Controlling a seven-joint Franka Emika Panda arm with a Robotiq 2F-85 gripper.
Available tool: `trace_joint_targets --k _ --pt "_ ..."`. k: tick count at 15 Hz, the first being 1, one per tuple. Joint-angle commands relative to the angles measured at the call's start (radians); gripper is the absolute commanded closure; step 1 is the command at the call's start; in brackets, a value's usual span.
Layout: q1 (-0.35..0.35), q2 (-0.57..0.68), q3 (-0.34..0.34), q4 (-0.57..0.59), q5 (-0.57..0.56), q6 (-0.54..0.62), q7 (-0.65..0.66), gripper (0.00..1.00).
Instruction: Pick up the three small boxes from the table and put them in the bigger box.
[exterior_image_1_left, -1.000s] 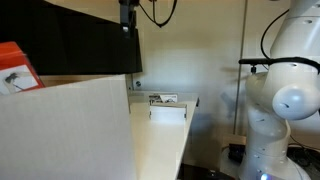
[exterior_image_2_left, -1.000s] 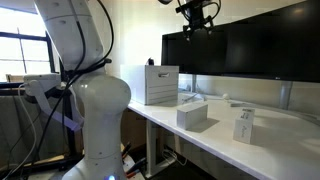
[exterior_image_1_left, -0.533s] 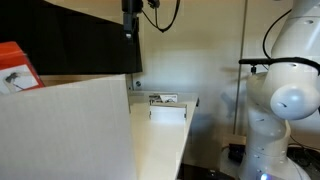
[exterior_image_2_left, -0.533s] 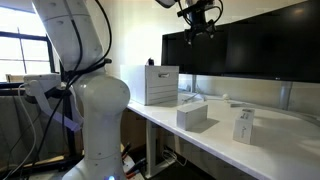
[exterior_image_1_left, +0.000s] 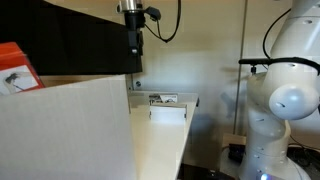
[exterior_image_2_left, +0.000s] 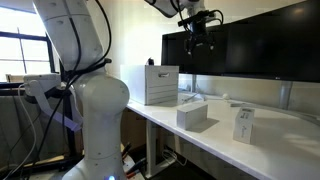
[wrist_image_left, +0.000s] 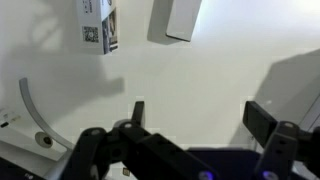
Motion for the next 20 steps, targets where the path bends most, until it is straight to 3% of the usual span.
trace_joint_targets --k 1,8,20 --pt "-0.038 -0.043 0.021 -0.112 -0.066 0.076 0.071 0.00" --pt "-0.100 -0.145 0.003 -0.317 -0.179 0.248 0.189 0.00" --pt "-0.149 -0.298 -0.085 -0.572 -0.134 0.266 0.126 0.00"
